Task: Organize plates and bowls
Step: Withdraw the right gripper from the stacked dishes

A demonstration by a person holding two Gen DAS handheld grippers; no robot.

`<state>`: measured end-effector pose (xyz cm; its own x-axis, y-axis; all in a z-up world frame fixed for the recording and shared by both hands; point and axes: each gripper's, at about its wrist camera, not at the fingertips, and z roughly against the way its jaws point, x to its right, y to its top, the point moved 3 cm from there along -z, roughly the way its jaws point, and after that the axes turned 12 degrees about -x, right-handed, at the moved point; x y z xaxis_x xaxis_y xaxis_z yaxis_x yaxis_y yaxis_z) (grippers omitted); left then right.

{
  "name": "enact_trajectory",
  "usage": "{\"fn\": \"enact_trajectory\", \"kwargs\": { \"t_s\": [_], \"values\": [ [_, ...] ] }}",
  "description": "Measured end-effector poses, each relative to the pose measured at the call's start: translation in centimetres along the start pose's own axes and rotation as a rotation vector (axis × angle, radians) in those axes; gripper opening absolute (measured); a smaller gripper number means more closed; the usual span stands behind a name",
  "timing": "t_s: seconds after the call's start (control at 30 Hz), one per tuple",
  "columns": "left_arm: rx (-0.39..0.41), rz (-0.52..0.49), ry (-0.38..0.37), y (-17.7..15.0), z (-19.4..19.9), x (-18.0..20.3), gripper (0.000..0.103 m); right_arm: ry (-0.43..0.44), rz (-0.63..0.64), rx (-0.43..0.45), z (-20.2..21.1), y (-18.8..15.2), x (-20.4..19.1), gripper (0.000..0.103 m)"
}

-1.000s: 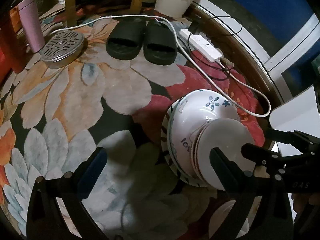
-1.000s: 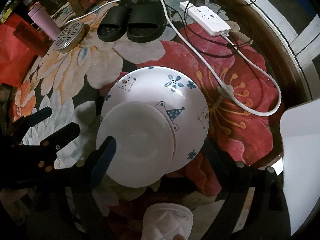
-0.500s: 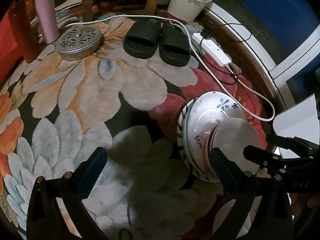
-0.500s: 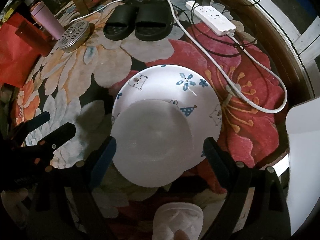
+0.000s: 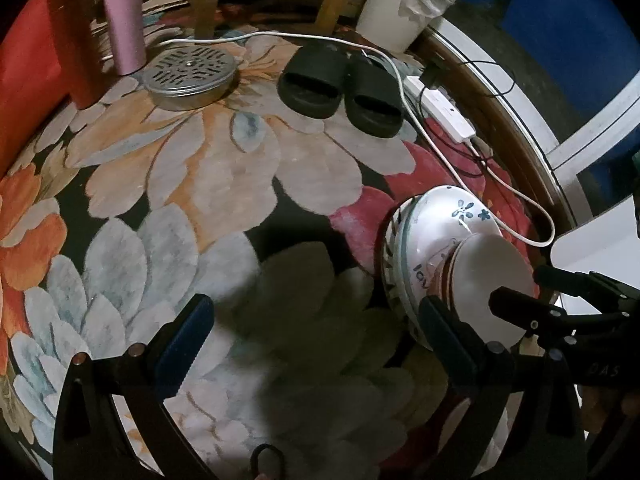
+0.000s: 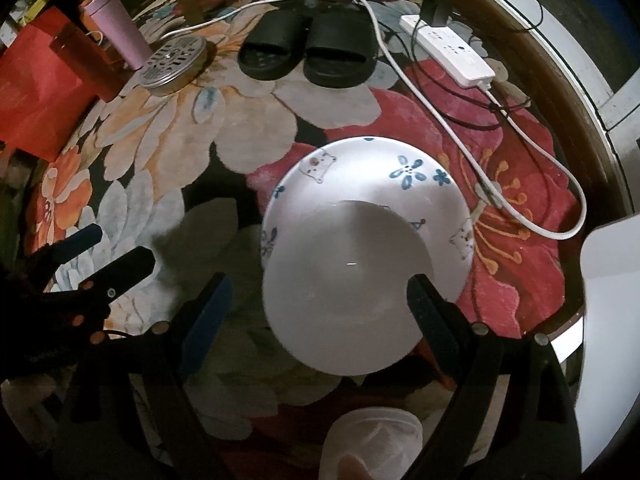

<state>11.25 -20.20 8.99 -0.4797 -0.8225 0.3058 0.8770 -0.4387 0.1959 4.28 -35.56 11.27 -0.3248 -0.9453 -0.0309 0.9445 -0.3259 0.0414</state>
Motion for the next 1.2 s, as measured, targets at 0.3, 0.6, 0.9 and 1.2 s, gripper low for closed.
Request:
{"fn": "enact_trajectory", "kwargs": {
  "t_s": [0.3,0.6,0.9,1.2],
  "values": [
    [0.048,0.045,0.016,-1.2,1.3,-2.5,0.102,0.033,0.033,-0.005,-0.3,-0.1,-2.4,0.089],
    [0.084,0.081,0.063,-2.7,2.8,-4.9,0.102,0.004,0.076,0.015,0.0,-0.5,-5.3,0.09],
    [0.094,0.137,0.114,-4.3,3.8,-7.7,0.102,0.004,0.114,0.008,-0.7,-0.7,-7.9,0.09],
    [0.068,0.171,0.162,-6.0,4.2,-9.5,0.102,-0.034,0.129,0.014,-0.8,-1.0,-9.8,0.09]
  ]
}}
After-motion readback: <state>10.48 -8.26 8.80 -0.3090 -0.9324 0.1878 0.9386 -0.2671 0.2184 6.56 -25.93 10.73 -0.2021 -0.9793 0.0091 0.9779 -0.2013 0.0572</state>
